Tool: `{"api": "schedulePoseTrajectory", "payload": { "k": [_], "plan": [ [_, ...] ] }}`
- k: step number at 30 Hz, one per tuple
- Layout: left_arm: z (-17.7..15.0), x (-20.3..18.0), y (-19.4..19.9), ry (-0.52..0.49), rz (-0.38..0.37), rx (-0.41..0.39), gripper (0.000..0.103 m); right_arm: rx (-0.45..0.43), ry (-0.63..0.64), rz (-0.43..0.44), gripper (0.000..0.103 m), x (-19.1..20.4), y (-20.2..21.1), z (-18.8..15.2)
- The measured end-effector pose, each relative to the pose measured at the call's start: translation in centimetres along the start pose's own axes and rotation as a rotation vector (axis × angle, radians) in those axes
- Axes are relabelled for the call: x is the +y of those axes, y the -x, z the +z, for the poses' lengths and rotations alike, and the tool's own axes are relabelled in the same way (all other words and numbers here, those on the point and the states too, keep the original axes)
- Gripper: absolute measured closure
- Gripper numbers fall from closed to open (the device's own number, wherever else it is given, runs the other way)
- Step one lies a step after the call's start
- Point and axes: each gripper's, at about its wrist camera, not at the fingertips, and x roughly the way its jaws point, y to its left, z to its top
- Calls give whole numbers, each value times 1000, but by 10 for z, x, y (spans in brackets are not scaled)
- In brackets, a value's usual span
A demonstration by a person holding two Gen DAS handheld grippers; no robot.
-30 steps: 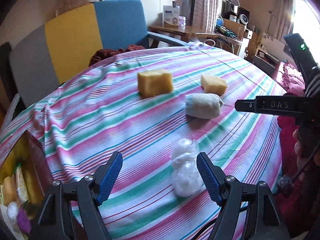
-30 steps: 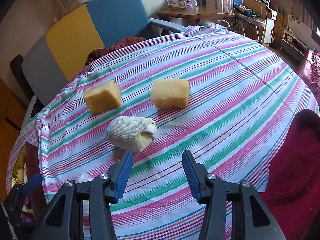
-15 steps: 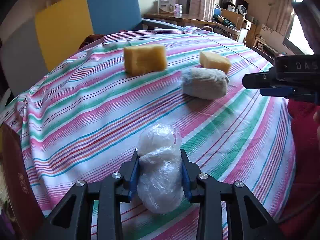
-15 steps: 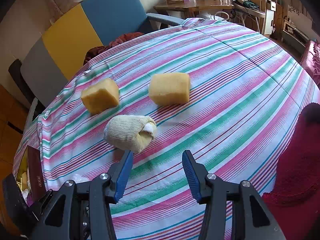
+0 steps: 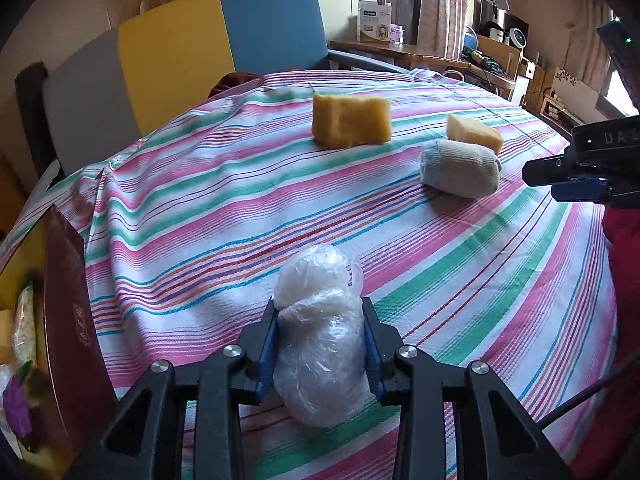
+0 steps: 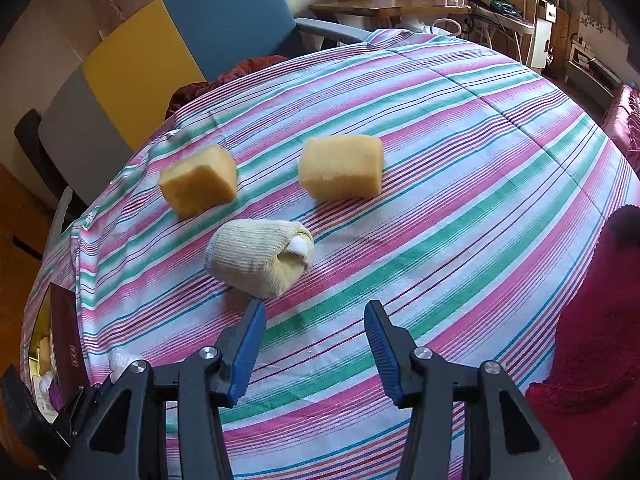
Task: Organize objects
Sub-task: 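Grasp the plastic-wrapped white ball with the left tool while the right tool grasps the sock roll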
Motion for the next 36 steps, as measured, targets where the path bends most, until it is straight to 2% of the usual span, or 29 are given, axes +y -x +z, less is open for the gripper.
{"api": "schedulePoseTrajectory", "payload": {
  "k": [16,21,24,26,27,28,33,36],
  "plan": [
    [-2,3,0,24,-13,-17,63,35,14,-6,51,5,-8,-2],
    [-3,5,0,34,-26,-19,64,97,49,44,51,12,-15,-2],
    [-3,7,0,37,-30,-21,64,110,162,50,49,27,-15,7],
    [-3,7,0,38,-31,-23,64,77,297,50,39,43,-12,19],
    [-3,7,0,37,-30,-24,64,69,361,47,30,51,-13,24],
    [-3,7,0,37,-29,-24,64,76,417,37,25,57,-16,29],
    [-4,8,0,41,-34,-26,64,142,628,-38,25,83,-49,44],
    [-4,8,0,43,-36,-27,64,190,690,-59,24,93,-72,45]
  ]
}}
